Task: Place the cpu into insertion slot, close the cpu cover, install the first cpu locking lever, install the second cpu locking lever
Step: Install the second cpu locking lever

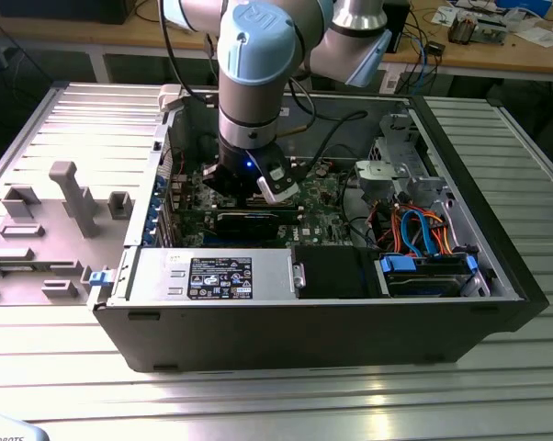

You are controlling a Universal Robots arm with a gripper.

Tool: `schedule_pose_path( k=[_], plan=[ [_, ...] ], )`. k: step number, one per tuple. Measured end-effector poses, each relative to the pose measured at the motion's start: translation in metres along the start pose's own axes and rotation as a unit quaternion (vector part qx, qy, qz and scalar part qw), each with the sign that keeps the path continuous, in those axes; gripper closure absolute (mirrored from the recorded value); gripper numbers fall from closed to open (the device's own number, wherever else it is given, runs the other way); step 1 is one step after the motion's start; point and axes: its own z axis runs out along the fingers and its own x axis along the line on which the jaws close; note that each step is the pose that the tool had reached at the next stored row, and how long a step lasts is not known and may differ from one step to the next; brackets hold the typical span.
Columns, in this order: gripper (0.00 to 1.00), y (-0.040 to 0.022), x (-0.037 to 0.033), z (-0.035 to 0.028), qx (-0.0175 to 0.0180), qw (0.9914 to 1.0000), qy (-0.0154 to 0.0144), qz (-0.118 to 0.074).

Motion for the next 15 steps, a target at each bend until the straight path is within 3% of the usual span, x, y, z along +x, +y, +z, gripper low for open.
schedule_pose_path(
  k=[6,7,8,9,11,15],
  plan=[
    [0.89,0.006,0.0022,0.002,-0.001,1.0,0.0,0.0],
    [0.89,0.0064,0.0023,0.0022,0.0088,0.99996,0.001,0.001],
    [0.89,0.0065,0.0022,0.0022,0.0131,0.99991,0.0014,0.001],
    [0.89,0.0065,0.0023,0.0008,0.0149,0.99989,0.0018,0.001],
    [0.89,0.0072,0.0024,-0.001,0.0152,0.99988,0.0016,0.001],
    [0.89,0.0101,0.0053,-0.0129,0.0156,0.99988,0.0017,0.001]
  ],
)
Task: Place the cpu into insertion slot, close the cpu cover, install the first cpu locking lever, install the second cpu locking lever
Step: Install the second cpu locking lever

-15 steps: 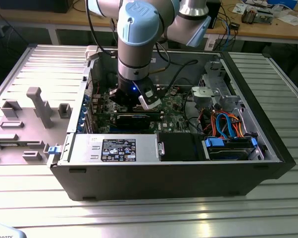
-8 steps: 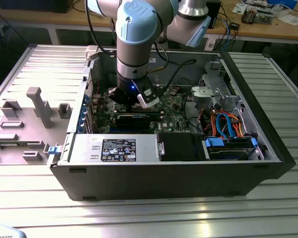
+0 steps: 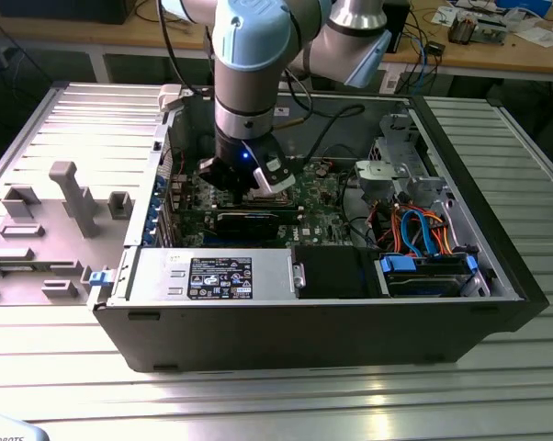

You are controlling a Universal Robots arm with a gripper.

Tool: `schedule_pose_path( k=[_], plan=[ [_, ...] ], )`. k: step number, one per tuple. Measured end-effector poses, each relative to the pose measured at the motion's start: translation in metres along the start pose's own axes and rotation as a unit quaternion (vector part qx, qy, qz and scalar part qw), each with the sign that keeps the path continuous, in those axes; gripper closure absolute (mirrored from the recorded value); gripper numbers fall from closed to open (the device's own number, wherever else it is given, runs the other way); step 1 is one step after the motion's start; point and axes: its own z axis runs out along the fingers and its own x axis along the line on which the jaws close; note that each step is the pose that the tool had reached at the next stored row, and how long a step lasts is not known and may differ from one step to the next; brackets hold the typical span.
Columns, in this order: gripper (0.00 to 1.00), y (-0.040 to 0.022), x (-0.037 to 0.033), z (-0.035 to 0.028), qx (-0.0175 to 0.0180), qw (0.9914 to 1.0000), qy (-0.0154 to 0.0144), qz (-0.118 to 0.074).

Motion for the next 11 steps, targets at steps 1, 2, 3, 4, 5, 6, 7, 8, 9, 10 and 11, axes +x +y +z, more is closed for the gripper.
schedule_pose_path(
  k=[1,2,3,4,5,6,7,8,9,10,11],
  plan=[
    [0.89,0.0007,0.0002,-0.0042,0.0001,1.0,0.0001,0.0],
    [0.89,0.0008,0.0002,-0.0048,0.0002,1.0,0.0001,0.0],
    [0.89,0.0008,0.0002,-0.0047,0.0,1.0,0.0001,0.0],
    [0.89,0.0008,0.0002,-0.0047,0.0,1.0,0.0002,0.0],
    [0.89,0.0008,0.0003,-0.0048,0.0001,1.0,0.0005,0.0],
    [0.89,0.0009,0.0003,-0.0048,0.0001,1.0,0.0007,0.0],
    [0.89,0.0009,0.0003,-0.0048,0.0001,1.0,0.0008,0.0],
    [0.89,0.0009,0.0003,-0.0048,0.0,1.0,0.0009,0.0],
    [0.89,0.0008,0.0003,-0.0048,0.0,1.0,0.001,0.0],
    [0.89,0.0008,0.0003,-0.0048,0.0,1.0,0.0012,0.0],
    [0.89,0.0008,0.0003,-0.0048,0.0,1.0,0.0013,0.0]
  ],
)
